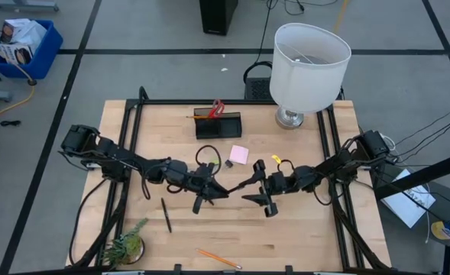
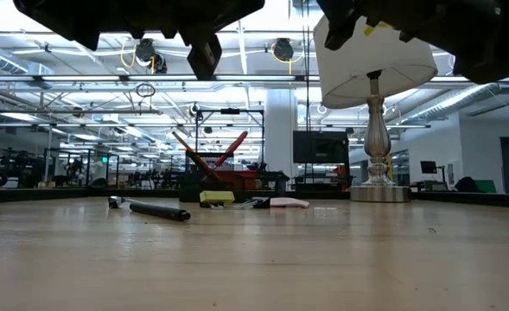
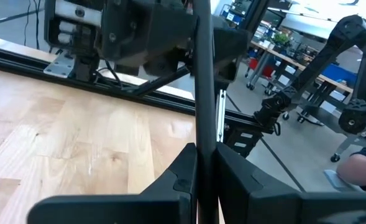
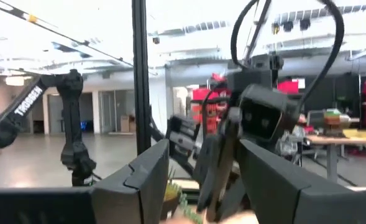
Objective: Pick and place office supplies into organizer
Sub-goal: Put the black pen into the black desk organizer
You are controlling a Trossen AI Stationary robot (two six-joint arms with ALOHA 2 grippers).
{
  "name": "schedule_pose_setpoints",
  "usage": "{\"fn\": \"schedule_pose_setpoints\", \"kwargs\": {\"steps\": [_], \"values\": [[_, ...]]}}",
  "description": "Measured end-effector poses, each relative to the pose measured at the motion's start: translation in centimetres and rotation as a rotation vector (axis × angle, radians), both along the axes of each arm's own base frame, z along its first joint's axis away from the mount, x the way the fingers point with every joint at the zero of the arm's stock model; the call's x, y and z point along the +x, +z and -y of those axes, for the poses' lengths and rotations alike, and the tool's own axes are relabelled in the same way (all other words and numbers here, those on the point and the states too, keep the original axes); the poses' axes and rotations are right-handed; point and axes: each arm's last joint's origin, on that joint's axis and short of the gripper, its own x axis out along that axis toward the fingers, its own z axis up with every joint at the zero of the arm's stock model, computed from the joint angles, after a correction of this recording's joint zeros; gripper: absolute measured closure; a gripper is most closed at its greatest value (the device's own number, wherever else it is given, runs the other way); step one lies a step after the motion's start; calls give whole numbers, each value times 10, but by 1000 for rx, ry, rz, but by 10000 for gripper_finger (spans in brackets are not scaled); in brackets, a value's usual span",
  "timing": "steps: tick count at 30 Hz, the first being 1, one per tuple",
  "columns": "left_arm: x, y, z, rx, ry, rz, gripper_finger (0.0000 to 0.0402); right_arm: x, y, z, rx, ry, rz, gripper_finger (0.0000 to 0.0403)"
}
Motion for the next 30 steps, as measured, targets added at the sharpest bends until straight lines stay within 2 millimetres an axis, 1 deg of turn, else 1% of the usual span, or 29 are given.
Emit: {"fn": "schedule_pose_setpoints", "kwargs": {"steps": [10, 15, 19, 25, 26, 30], "values": [[0, 0, 0, 5, 16, -1, 362, 16, 8, 6, 12, -27, -27, 222], [0, 0, 0, 4, 17, -1, 362, 17, 7, 7, 10, -23, -36, 231], [0, 0, 0, 3, 17, -2, 362, 17, 7, 7, -2, -12, -29, 267], [0, 0, 0, 2, 17, -2, 362, 17, 8, 7, -18, -23, -23, 361], [0, 0, 0, 1, 17, -3, 362, 17, 8, 7, -20, -25, -24, 368], [0, 0, 0, 0, 18, -4, 362, 17, 7, 7, -40, -33, -24, 368]]}}
